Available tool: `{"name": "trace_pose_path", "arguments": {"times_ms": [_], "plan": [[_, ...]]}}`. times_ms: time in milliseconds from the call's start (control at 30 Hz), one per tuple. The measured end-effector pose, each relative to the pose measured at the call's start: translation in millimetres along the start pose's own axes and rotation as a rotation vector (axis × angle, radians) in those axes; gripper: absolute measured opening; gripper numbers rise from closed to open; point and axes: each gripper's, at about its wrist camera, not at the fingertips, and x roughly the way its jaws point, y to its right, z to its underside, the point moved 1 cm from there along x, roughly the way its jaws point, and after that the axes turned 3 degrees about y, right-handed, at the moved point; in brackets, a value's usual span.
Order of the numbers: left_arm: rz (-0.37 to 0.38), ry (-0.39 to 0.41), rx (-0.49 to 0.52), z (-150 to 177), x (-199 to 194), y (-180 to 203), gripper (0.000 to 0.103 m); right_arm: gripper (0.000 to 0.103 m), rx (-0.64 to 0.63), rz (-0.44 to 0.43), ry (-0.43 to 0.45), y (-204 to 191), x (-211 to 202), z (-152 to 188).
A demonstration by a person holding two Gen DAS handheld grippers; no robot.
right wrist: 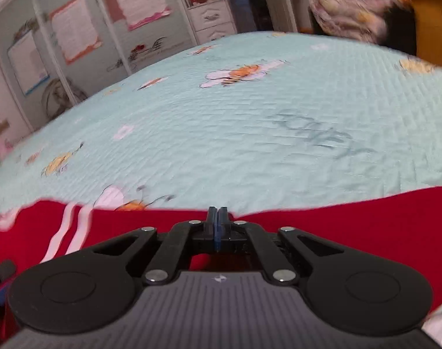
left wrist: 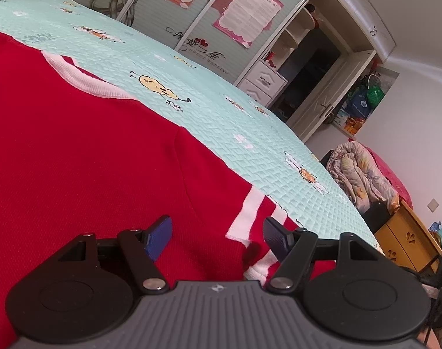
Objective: Fold clothes
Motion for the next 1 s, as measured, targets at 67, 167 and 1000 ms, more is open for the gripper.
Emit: {"name": "trace_pose_path", "arguments": {"times_ms": [67,167,1000], "plan": [[0.003,-0.001,-0.005,0,0,-1,0.072,0.022,-0.049,-0.168,0.009,-36,-3,3],[0.007,-0.011,-0.002,-2,0,-2,0.072,0.027,-0.049,-0.214,-0.05,-53,15,8],[0.073,0.0,-0.223,-13,-6,-28,0.066,0.029,0.087,-0.392,-0.063,-77,15,15]]}}
